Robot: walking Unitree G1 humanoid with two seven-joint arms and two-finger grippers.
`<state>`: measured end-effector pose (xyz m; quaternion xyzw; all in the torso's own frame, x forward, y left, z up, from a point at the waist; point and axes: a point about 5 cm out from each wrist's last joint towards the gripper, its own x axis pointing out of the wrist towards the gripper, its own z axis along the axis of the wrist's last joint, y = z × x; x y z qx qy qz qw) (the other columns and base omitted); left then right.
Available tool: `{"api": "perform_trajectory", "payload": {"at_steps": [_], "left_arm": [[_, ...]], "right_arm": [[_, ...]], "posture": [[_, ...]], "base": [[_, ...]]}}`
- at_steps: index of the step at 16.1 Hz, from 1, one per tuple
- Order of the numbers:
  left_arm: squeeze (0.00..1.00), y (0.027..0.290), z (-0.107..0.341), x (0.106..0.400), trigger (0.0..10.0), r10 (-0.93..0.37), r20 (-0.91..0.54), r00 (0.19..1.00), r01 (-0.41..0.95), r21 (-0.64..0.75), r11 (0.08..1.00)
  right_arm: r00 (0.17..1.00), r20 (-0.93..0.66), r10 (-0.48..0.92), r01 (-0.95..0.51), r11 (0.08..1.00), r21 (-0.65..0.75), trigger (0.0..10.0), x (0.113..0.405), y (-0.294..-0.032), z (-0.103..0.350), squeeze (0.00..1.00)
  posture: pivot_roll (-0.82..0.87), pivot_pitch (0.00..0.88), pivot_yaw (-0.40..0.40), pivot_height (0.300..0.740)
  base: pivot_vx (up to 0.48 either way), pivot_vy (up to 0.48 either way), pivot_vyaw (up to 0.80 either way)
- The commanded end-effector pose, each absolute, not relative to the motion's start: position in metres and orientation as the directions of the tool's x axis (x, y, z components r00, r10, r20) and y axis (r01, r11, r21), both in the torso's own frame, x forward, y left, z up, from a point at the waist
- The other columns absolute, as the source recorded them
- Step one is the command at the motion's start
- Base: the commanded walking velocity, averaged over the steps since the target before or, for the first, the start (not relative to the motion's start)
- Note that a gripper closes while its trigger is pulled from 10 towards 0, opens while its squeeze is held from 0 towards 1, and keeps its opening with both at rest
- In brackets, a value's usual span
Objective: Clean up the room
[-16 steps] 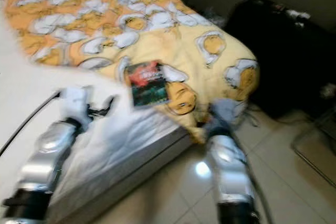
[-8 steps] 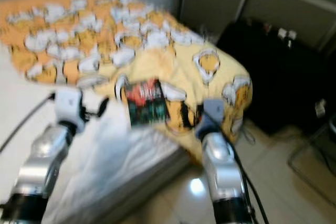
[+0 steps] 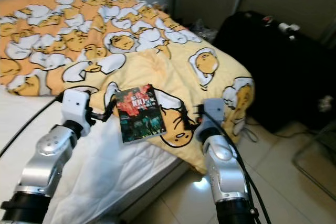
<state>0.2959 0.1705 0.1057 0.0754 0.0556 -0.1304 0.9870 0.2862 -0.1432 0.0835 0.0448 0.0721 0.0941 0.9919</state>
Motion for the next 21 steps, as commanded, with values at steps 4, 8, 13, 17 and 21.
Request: {"api": "perform_trajectory", "payload": {"at_steps": [4, 8, 13, 17, 21], "left_arm": [[0.75, 0.174, 0.082, 0.305, 10.0, -0.266, -0.285, 0.921, 0.269, -0.028, 0.963], [0.62, 0.165, 0.058, 0.318, 10.0, -0.354, -0.385, 0.852, 0.285, -0.224, 0.932], [0.60, 0.175, 0.035, 0.325, 10.0, -0.250, -0.511, 0.822, 0.137, -0.249, 0.959], [0.60, 0.156, 0.030, 0.326, 10.0, -0.339, -0.466, 0.817, 0.110, -0.450, 0.886], [0.59, 0.160, 0.020, 0.321, 10.0, -0.249, -0.518, 0.818, 0.006, -0.425, 0.905]], "right_arm": [[0.946, -0.186, 0.266, -0.260, 0.964, 0.058, 10.0, 0.276, -0.167, 0.084, 0.00], [0.874, -0.224, 0.431, -0.432, 0.901, 0.046, 10.0, 0.266, -0.181, 0.089, 0.00], [0.772, -0.242, 0.588, -0.595, 0.802, 0.052, 10.0, 0.257, -0.182, 0.099, 0.00], [0.665, -0.259, 0.701, -0.685, 0.710, 0.163, 10.0, 0.243, -0.182, 0.105, 0.00], [0.620, -0.281, 0.733, -0.714, 0.675, 0.186, 10.0, 0.231, -0.185, 0.111, 0.00]], "posture": [[-0.04, 0.000, -0.016, 0.740], [-0.09, 0.000, 0.005, 0.740], [-0.15, 0.000, 0.025, 0.740], [-0.19, 0.000, 0.008, 0.740], [-0.24, 0.055, 0.002, 0.740]], "base": [[0.000, 0.000, 0.00], [0.000, 0.000, 0.00], [0.000, 0.000, 0.00], [0.000, 0.000, 0.00], [0.000, 0.000, 0.00]]}}
